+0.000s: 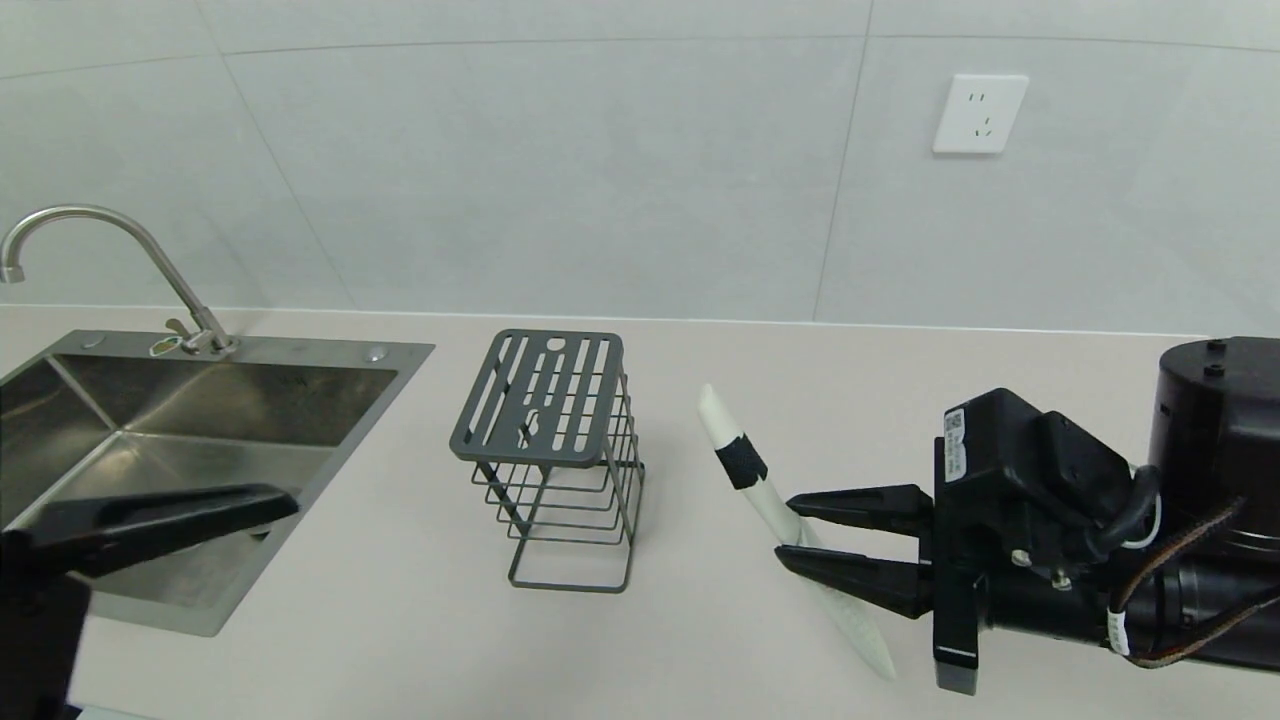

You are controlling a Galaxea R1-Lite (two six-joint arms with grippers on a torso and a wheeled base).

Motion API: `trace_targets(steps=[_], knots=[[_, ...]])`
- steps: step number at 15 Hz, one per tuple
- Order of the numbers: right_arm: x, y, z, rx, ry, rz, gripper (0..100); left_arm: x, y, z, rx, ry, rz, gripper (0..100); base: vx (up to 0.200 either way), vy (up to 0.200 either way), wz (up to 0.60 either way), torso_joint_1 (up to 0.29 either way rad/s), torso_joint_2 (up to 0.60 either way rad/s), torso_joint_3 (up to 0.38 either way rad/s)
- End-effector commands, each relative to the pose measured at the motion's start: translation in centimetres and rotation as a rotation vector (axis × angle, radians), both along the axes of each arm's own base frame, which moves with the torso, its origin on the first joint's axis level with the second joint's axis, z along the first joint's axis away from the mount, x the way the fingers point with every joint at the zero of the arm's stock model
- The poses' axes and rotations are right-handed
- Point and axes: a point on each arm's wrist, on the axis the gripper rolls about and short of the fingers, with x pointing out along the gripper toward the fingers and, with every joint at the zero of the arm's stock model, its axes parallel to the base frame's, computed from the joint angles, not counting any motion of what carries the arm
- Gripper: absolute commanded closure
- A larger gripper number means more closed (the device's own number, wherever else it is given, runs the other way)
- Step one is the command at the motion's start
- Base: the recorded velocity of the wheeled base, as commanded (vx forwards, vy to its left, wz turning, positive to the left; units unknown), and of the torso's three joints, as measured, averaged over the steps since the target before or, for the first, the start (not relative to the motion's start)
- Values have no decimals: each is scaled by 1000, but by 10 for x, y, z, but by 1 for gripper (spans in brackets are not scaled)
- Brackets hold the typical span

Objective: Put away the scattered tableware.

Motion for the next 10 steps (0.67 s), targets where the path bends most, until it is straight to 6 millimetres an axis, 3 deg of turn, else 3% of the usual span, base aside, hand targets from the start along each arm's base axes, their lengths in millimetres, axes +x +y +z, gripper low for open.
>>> trace_targets(steps=[1, 5, 7, 10], knots=[[-2, -2, 5, 15, -14, 6, 100, 55, -25, -14, 61, 45, -116, 0, 0, 0, 0, 0, 0, 0], [3, 4, 19, 61, -31, 34, 100, 97, -47, -23, 56, 42, -213, 0, 0, 0, 0, 0, 0, 0], [6, 8, 25, 78, -44, 63, 100, 108, -52, -29, 53, 45, -243, 0, 0, 0, 0, 0, 0, 0], [5, 10, 30, 104, -57, 135, 100, 131, -83, -28, -6, 4, -354, 0, 0, 0, 0, 0, 0, 0]])
